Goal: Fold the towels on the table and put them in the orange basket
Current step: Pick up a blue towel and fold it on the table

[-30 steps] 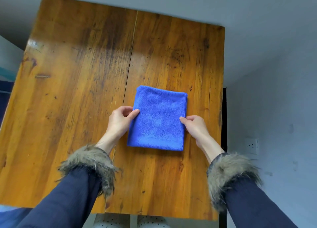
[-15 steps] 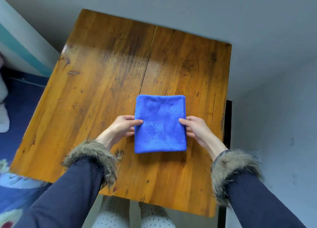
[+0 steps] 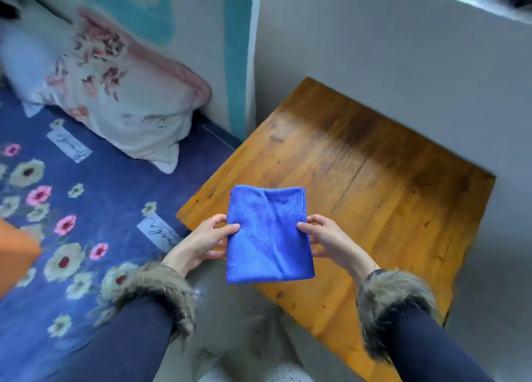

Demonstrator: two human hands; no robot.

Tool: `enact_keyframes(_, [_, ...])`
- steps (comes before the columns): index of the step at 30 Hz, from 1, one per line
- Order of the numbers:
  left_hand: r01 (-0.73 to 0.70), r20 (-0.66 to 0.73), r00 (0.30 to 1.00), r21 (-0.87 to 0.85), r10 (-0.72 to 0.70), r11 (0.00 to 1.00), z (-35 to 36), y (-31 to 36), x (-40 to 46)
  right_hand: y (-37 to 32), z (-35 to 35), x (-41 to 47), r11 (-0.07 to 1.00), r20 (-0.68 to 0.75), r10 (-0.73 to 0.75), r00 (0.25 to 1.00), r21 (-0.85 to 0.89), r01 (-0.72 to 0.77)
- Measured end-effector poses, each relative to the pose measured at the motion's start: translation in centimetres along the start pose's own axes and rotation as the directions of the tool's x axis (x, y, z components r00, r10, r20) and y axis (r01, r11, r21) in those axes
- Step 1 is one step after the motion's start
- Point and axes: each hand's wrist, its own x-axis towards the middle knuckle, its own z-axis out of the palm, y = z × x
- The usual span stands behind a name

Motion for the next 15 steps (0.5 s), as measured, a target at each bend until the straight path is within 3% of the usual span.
enact_keyframes(7, [-0.129,-0.27,0.961,-0.227,0.065,0.965,-13.4,-6.4,-10.7,-3.7,17.2,-2.2,0.973,0.162,-0.079,0.984,-0.204,0.111])
enact_keyframes(15, [-0.243,-0.576,0.817,-0.309,0.022,0.92,-26.8,-14.5,-22.9,-5.6,37.9,-5.6,0.895,0.383,-0.074,0.921,-0.381,0.231])
